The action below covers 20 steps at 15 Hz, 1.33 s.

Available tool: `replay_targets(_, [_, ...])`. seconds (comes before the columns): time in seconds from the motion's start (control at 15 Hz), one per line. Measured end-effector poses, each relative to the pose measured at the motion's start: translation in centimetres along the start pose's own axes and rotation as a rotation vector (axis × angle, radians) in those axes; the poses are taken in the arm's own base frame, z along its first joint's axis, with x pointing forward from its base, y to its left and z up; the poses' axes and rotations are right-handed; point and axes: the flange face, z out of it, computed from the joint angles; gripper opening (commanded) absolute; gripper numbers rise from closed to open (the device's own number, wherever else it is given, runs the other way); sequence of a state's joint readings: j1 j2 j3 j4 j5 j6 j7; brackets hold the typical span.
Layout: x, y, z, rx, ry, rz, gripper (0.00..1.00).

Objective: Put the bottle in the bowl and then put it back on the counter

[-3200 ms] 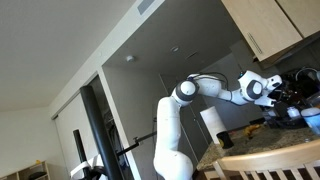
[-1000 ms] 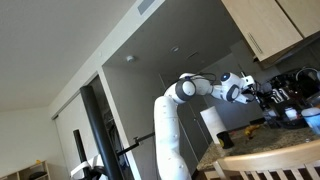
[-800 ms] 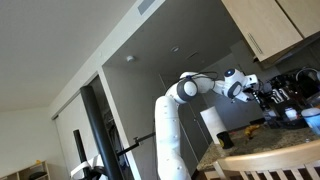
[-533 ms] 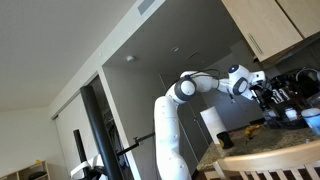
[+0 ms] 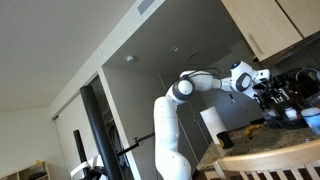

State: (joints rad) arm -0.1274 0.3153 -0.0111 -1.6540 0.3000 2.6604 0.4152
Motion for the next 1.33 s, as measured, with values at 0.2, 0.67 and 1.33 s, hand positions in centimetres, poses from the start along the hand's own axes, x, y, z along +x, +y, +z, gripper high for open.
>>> replay_targets(0.2, [-0.1, 0.3, 0.1, -0.039, -0.053, -0.012, 1.00])
replay_targets(0.67, [-0.1, 0.7, 0.4, -0.083, -0.072, -0.027, 1.00])
replay_targets(1.33, [-1.2, 2.8, 3.5, -0.142, -0.147, -0.014, 1.00])
